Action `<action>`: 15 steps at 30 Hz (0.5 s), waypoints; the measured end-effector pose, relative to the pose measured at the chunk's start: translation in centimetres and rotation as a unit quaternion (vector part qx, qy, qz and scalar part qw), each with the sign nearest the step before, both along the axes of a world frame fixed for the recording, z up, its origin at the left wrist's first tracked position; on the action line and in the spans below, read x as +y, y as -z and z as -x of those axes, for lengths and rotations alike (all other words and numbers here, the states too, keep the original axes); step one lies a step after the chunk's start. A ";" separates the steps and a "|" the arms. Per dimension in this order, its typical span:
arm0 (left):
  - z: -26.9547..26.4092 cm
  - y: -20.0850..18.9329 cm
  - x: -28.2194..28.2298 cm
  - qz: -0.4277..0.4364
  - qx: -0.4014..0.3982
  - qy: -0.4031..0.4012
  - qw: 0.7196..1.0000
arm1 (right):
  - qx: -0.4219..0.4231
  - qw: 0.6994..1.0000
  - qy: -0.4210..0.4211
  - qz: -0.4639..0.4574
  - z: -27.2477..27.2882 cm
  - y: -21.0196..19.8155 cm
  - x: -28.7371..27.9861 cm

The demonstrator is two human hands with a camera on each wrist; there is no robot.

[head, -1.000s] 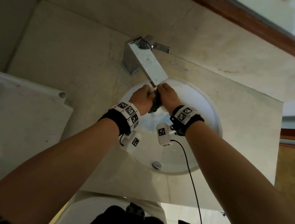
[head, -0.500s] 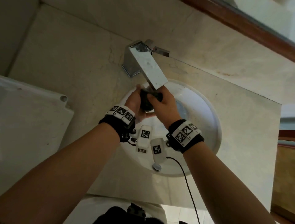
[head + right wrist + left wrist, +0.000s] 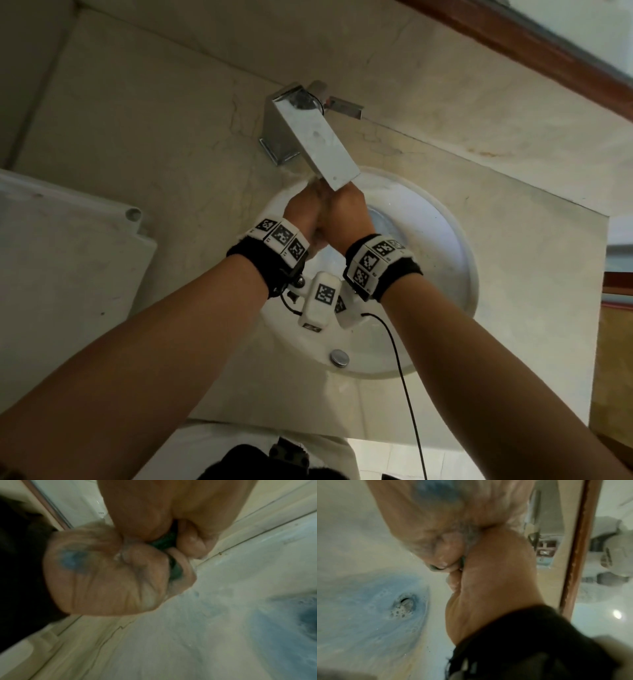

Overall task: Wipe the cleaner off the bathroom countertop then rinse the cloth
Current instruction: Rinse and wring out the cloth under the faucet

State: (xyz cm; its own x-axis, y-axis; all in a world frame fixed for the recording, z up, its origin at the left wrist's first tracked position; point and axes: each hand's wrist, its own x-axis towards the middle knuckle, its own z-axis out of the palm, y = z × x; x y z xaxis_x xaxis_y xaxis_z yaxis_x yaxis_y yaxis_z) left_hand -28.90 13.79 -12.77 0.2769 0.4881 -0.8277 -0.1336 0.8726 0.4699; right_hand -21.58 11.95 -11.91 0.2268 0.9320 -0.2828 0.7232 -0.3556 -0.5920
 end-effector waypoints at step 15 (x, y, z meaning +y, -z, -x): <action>0.5 -0.4 0.2 -0.225 0.175 0.237 0.929 | -0.102 0.974 -0.020 0.203 -2.1 -0.8 2.3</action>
